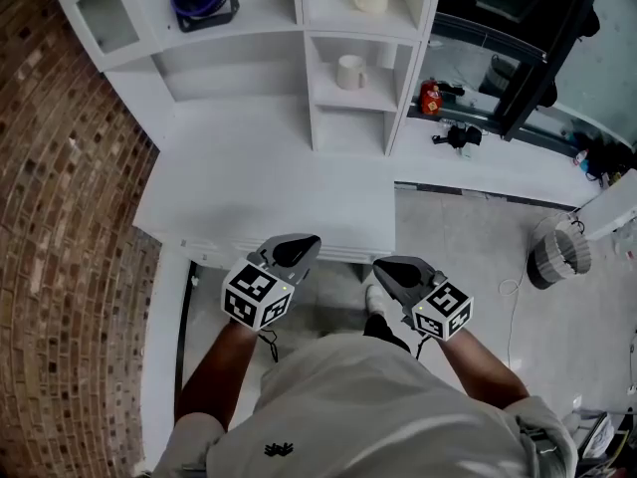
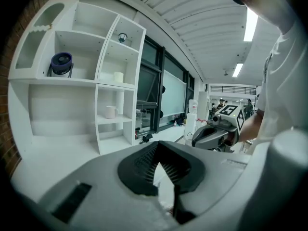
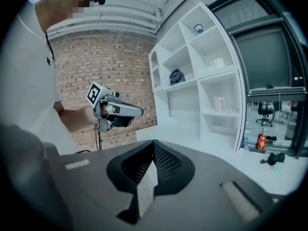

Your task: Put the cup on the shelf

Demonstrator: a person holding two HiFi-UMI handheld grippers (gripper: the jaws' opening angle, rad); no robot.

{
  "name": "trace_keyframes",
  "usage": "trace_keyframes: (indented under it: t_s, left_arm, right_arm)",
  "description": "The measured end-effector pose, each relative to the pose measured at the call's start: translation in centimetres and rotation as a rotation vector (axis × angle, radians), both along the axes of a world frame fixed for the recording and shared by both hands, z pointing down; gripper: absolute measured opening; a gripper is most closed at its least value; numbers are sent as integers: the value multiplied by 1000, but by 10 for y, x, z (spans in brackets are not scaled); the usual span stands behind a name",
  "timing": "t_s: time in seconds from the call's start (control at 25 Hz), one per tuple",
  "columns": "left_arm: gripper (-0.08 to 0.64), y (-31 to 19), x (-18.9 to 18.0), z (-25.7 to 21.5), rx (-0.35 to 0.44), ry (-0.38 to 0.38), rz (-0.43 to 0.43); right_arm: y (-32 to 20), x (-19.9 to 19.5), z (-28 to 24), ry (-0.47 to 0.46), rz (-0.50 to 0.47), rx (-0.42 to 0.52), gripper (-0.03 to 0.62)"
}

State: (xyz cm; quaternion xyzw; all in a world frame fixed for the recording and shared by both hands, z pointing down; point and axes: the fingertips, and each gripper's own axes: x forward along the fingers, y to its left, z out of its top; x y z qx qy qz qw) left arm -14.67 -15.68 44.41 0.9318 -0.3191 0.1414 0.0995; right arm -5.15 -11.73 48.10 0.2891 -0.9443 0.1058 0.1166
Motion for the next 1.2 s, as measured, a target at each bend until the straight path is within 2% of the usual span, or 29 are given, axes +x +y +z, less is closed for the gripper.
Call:
trace_keyframes:
  t_s: [0.48, 0.92, 1.2]
  left_arm:
    - [6, 48, -8, 27, -44, -4, -5]
    - [6, 62, -8, 36, -74, 18, -2]
    - [6, 65, -11, 44, -86, 6, 4]
  right_arm:
    - [21, -10, -2, -7, 1, -1, 12]
    - [26, -16, -1, 13, -7, 5, 12]
    - [26, -19, 1, 14, -8, 8, 12]
